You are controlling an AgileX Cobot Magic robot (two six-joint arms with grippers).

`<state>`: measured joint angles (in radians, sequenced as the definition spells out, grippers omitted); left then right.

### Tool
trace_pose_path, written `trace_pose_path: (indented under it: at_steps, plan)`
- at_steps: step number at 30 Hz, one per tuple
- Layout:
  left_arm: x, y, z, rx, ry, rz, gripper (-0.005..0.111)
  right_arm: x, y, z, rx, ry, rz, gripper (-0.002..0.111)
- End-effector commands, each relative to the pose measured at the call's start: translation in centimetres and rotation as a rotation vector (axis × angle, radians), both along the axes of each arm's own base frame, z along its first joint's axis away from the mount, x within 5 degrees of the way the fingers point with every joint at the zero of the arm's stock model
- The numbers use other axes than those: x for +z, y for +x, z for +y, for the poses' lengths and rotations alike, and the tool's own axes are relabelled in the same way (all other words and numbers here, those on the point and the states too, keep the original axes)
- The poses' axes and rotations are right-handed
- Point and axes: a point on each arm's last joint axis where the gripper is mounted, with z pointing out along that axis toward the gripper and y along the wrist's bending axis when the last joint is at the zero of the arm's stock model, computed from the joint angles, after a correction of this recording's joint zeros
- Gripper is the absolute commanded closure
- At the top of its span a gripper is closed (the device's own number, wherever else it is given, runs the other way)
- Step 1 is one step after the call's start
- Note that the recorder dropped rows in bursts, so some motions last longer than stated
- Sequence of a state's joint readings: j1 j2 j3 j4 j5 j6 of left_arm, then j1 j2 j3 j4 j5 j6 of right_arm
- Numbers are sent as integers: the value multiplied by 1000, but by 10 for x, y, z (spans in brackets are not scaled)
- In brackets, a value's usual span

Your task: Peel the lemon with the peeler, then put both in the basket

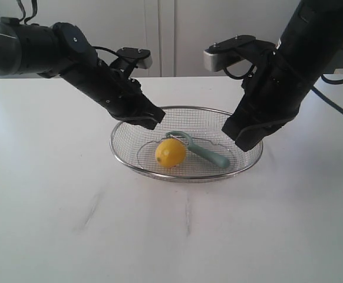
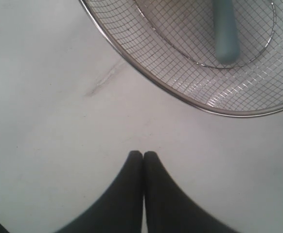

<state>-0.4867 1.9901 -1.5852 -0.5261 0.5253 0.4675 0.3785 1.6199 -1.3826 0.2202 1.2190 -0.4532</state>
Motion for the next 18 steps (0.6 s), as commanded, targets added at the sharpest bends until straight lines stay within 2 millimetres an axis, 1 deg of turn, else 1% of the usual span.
trace_pose_path:
  at_steps: [1, 4, 6, 7, 10, 11, 14, 18]
  plan:
    - [4, -2, 4, -151, 122, -126, 106, 2, -2, -2, -4, -3, -5, 108]
    - [19, -5, 7, -152, 114, -160, 106, 2, -2, -2, -5, -3, -4, 108]
    - [36, -10, 9, -149, 99, -196, 106, 2, -2, -2, -5, -3, -4, 108]
    - [49, -14, 11, -146, 86, -224, 106, 2, -2, -2, -5, -3, -4, 108]
    - [70, -21, 17, -147, 85, -283, 106, 2, -2, -2, -5, -3, -4, 108]
    - [84, -26, 20, -148, 83, -317, 106, 2, -2, -2, -5, -3, -4, 108]
    - [105, -36, 25, -142, 62, -366, 106, 2, -2, -2, -5, -3, -4, 108]
    - [121, -48, 33, -124, 43, -416, 106, 2, -2, -2, -5, -3, -4, 108]
